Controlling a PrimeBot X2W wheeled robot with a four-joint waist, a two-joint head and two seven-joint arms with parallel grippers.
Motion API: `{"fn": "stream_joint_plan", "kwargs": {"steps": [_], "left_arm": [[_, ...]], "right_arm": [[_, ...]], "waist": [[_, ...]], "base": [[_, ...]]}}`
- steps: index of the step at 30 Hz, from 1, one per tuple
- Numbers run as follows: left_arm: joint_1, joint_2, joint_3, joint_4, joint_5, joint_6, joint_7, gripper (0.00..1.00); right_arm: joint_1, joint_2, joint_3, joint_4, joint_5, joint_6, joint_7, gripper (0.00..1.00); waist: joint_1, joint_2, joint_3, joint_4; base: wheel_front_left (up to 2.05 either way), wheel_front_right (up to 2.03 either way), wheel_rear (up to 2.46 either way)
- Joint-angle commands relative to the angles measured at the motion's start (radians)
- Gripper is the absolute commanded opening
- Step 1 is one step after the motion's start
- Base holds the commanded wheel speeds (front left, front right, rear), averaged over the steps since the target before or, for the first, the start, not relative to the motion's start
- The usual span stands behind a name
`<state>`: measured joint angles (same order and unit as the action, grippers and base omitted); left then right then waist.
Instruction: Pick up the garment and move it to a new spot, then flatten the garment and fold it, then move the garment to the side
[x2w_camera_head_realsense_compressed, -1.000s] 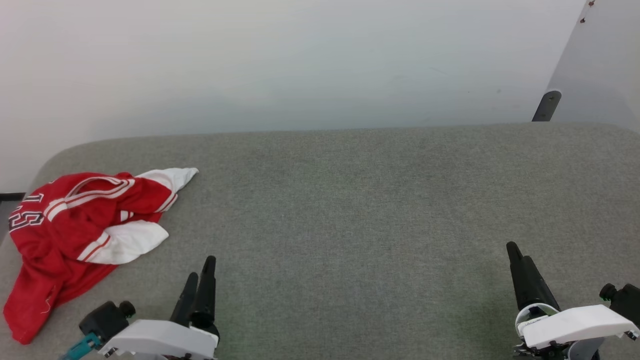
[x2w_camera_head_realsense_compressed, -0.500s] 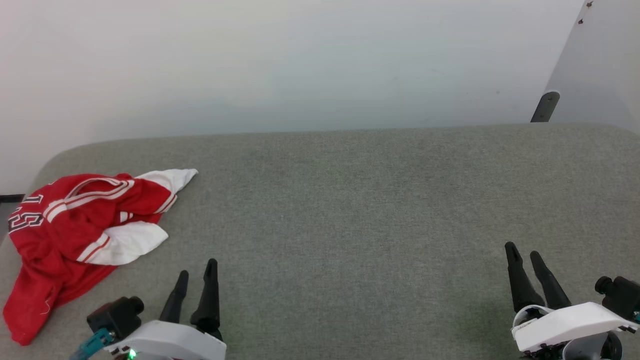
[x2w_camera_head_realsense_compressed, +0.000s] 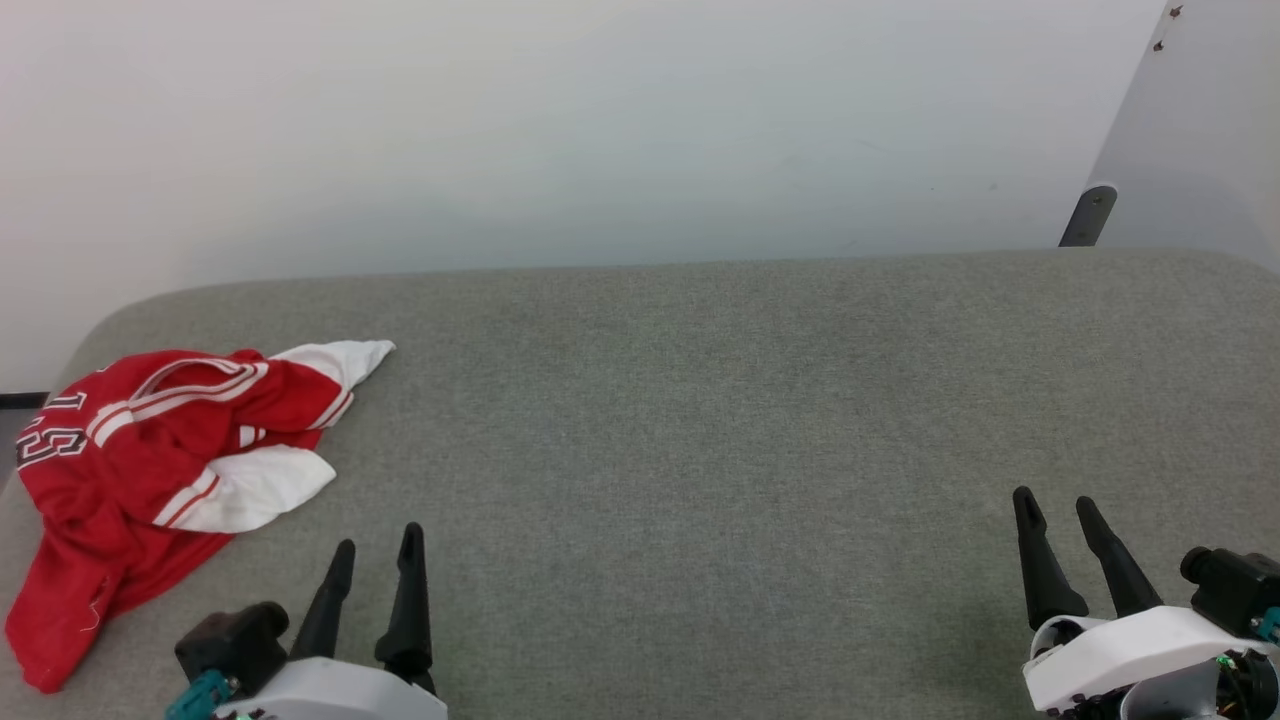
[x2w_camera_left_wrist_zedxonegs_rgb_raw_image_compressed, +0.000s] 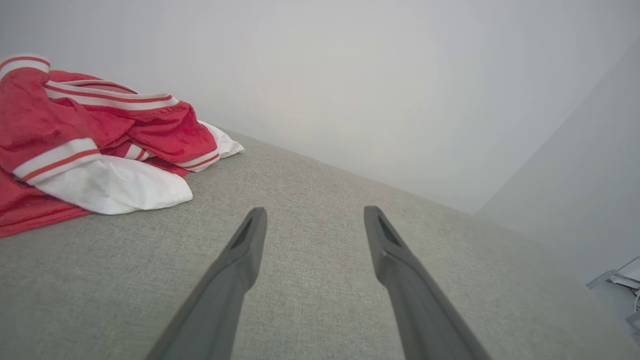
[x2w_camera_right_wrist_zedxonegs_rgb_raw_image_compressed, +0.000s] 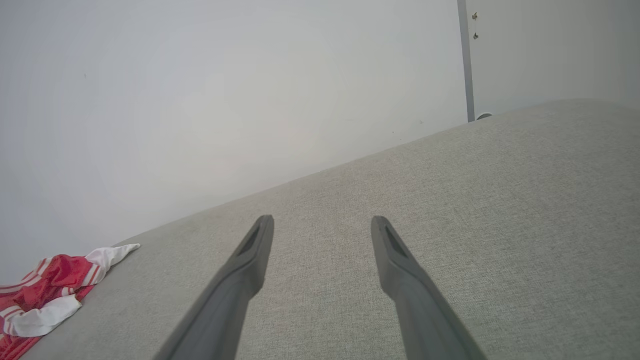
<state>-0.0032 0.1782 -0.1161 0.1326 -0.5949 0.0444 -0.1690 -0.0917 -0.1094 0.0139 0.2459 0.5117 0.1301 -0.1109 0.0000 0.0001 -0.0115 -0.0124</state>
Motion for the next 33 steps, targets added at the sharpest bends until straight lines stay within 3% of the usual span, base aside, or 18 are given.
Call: {"fn": "stream_joint_plan", "kwargs": {"steps": [1, 33], "left_arm": [[0.003, 0.005, 0.002, -0.014, 0.031, 0.007, -0.008, 1.00], [0.039, -0.027, 0.044, -0.062, 0.338, -0.058, -0.074, 1.00]], "right_arm": [[-0.017, -0.004, 0.001, -0.006, -0.030, 0.001, -0.008, 1.00], [-0.011, -0.019, -0.010, -0.009, -0.313, 0.001, -0.067, 1.00]], "waist": [[0.0000, -0.0001, 0.000, -0.001], [0.0000, -0.0001, -0.002, -0.010]], "base": [[0.00, 0.00, 0.00], [0.00, 0.00, 0.00]]}}
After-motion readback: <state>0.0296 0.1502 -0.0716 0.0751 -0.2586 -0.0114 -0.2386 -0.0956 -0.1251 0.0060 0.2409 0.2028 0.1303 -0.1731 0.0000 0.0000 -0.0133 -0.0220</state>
